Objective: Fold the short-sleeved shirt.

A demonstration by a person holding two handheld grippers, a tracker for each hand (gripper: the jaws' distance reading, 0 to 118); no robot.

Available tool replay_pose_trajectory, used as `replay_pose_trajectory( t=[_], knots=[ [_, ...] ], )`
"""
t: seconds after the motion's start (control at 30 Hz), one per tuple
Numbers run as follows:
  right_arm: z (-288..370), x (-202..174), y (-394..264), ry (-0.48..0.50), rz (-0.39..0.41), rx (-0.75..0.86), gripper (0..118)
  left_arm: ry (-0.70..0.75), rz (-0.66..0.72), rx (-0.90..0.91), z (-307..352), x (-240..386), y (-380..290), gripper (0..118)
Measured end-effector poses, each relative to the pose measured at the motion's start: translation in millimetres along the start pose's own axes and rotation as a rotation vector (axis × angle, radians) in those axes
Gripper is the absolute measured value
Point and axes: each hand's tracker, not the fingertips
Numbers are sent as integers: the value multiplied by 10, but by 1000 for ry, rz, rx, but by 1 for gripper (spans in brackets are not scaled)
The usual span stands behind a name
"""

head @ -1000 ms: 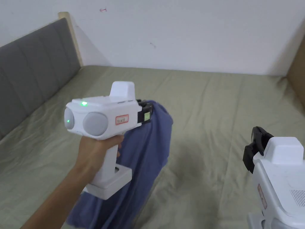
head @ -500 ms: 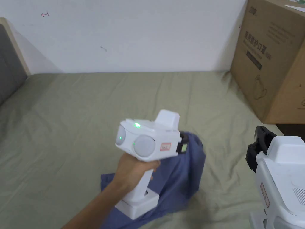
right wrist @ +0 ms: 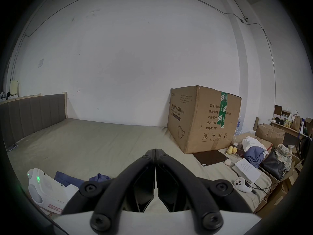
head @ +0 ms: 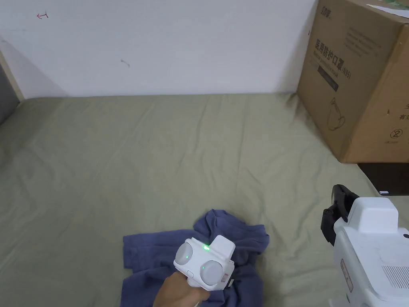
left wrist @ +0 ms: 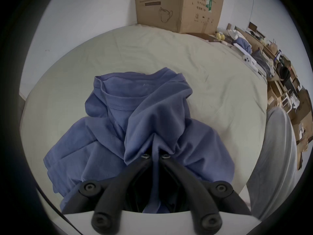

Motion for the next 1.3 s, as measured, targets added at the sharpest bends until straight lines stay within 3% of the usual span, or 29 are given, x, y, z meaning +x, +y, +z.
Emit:
replay_pose_trajectory(
  t=[0.13,0.17,0.2,0.23,0.27,0.3,0.53,0.7,0.8,0.87,0.9,0.97,1.03,1.3],
  knots=[
    [21,-15,35,2,3,6,0,-13,73,63,182,-78,20,29],
    [29,-18,49,3,0,8,0,-12,108,91,271,-101,20,48],
    [39,-25,68,2,-3,12,0,-23,137,125,414,-115,33,78],
    [48,-32,85,2,-6,17,0,-22,160,166,537,-146,31,99],
    [60,-35,105,2,-8,22,0,-9,177,221,666,-178,22,112],
    [70,-42,126,2,-10,26,0,10,192,286,815,-214,13,117],
    [130,-113,274,12,-26,67,0,227,244,620,1761,-544,-90,117],
    [149,-179,345,23,-29,88,0,403,262,756,2095,-856,-234,117],
    [151,-219,366,33,-31,96,0,455,286,790,2179,-1026,-329,111],
    [148,-250,371,39,-30,98,0,479,310,813,2217,-1111,-400,97],
    [148,-265,370,40,-28,99,0,487,325,825,2227,-1152,-437,85],
    [141,-288,367,46,-27,99,0,498,341,851,2236,-1221,-501,49],
    [139,-311,364,52,-26,97,0,511,343,857,2182,-1290,-540,2],
    [131,-347,363,64,-23,94,0,497,363,821,2185,-1336,-539,0]
  ],
)
